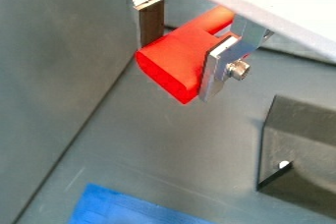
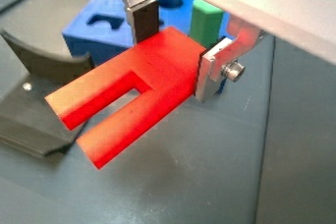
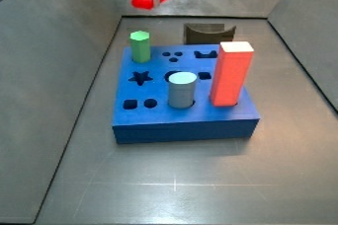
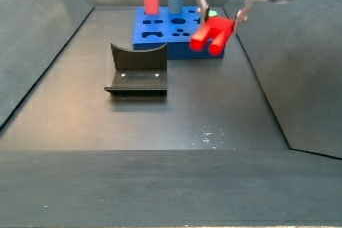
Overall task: Pick up the square-circle object. Move up. Place the square-circle object on the fixture. Regrasp the square-circle object. Rotate the square-circle object. Move to above the board. Insert the square-circle object.
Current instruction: Place the square-circle object on the fixture.
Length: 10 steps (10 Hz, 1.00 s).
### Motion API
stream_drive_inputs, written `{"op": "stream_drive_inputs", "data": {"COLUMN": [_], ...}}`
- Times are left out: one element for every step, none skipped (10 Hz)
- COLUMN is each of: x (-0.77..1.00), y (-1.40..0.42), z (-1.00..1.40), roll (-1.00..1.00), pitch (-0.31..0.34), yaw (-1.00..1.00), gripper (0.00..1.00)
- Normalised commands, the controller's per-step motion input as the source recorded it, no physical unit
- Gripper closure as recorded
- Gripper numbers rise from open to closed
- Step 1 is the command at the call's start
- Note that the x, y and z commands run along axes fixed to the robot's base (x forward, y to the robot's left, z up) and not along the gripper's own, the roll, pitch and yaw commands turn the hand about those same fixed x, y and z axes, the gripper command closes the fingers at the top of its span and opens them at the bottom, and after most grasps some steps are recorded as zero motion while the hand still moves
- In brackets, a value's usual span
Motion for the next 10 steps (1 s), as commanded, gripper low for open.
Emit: {"op": "stream_drive_inputs", "data": {"x": [-0.02,-0.02,0.00,0.00,1.00,1.00,1.00,1.00,1.00,1.00], "y": [0.01,0.01,0.02,0.02,-0.16,-0.16,-0.14,-0.12,-0.10,-0.09], "z": [0.86,0.68,0.46,0.34,0.33,0.27,0.24,0.21,0.17,0.15], "roll": [0.03,0.03,0.04,0.04,0.12,0.12,0.15,0.17,0.17,0.16], "pitch": [0.033,0.042,0.056,0.066,0.170,0.201,0.247,0.265,0.229,0.189], "yaw": [-0.01,-0.01,-0.01,-0.01,1.00,1.00,1.00,0.91,0.66,0.44], "gripper": [1.00,1.00,1.00,1.00,1.00,1.00,1.00,1.00,1.00,1.00]}}
